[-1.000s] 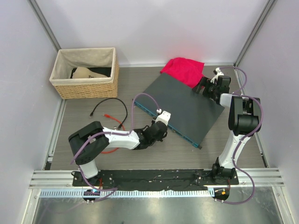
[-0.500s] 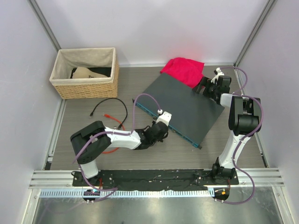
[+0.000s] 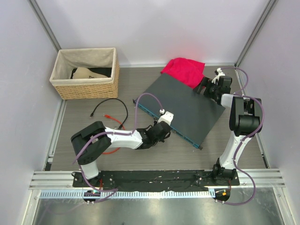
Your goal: Insert the plug into the switch port
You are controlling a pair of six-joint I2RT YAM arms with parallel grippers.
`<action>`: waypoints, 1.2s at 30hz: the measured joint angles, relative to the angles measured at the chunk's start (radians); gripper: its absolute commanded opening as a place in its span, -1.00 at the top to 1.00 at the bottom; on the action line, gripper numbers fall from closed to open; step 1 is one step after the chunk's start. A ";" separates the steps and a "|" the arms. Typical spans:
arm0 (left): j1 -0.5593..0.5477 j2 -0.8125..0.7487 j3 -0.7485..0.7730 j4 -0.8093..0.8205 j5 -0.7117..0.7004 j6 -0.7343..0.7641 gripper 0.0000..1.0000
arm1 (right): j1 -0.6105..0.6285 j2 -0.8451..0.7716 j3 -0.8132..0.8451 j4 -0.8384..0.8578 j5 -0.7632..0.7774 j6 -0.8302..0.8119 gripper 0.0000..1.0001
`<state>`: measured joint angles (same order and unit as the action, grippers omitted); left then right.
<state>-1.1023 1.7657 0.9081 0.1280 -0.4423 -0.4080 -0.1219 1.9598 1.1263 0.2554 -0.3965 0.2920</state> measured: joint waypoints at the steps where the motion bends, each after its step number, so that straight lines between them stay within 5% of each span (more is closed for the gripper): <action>1: -0.002 0.001 0.004 -0.006 -0.002 0.000 1.00 | 0.000 0.000 0.000 0.000 0.000 0.000 -0.92; 36: -0.028 0.002 -0.047 0.100 -0.044 -0.003 1.00 | -0.007 0.000 0.000 0.006 -0.011 0.005 -0.91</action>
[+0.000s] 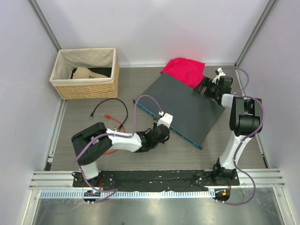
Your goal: Insert the plug into the switch port
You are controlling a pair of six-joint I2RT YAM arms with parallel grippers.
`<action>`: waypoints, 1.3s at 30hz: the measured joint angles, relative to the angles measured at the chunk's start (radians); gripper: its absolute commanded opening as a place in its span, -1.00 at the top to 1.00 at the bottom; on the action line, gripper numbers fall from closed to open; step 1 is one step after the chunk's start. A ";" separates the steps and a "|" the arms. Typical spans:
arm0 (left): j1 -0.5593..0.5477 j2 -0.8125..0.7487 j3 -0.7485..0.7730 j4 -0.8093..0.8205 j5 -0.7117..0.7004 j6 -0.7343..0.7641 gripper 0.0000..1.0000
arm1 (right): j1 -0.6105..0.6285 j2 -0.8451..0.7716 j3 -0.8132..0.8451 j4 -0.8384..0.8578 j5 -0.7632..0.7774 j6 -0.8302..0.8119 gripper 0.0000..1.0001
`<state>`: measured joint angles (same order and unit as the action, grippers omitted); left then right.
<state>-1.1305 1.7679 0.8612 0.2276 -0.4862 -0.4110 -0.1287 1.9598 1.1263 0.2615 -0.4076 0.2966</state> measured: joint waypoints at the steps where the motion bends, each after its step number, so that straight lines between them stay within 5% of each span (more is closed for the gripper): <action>1: 0.000 -0.001 -0.008 0.013 0.000 -0.001 1.00 | 0.000 0.000 0.000 0.000 0.000 0.000 -0.91; 39: -0.029 0.007 -0.105 0.241 -0.037 0.098 1.00 | -0.010 0.011 0.000 0.003 -0.024 0.006 -0.91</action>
<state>-1.1595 1.7748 0.7563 0.4683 -0.5232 -0.3134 -0.1390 1.9705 1.1263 0.2649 -0.4313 0.3027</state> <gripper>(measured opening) 0.059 0.954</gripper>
